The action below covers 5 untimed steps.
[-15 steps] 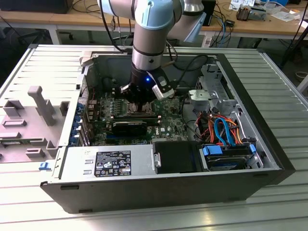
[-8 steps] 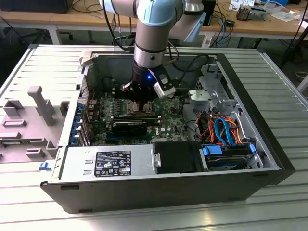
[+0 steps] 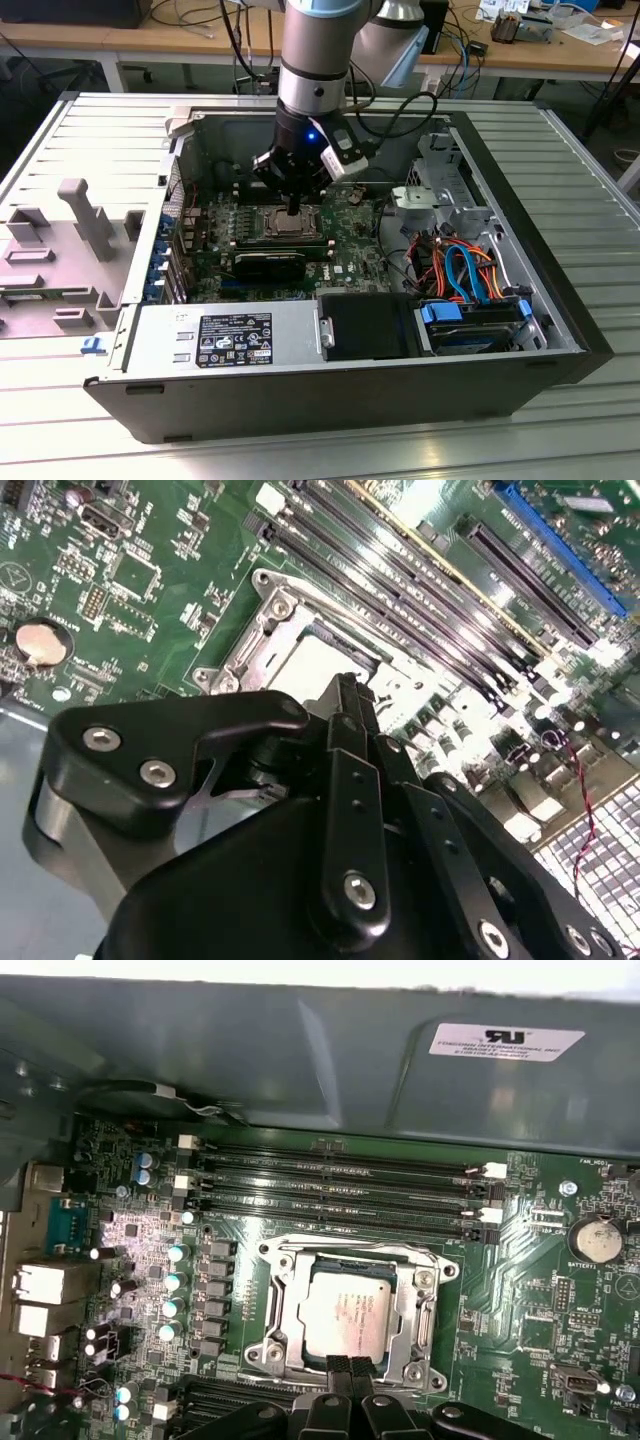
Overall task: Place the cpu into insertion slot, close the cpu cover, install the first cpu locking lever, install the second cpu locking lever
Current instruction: 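Install the second cpu locking lever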
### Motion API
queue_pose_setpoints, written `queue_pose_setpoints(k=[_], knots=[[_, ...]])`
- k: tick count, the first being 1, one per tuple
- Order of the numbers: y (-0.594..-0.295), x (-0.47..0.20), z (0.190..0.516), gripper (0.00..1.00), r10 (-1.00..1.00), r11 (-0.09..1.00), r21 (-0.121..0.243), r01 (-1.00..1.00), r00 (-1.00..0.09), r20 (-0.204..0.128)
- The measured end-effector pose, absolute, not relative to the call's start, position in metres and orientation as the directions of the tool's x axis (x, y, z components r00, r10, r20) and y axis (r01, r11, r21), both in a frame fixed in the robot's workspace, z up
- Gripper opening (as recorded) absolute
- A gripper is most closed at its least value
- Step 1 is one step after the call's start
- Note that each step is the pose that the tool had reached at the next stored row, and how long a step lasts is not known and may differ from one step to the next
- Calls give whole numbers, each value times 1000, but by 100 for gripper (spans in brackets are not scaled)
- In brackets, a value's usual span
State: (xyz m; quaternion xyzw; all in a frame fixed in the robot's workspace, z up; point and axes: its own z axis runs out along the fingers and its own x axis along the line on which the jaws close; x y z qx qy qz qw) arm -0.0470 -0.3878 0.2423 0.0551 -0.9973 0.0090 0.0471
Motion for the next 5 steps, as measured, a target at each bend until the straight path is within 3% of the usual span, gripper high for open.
queue_pose_setpoints(k=[5], knots=[[-388, -47, 243, 11, -109, 994, -13, -111, -989, 95]])
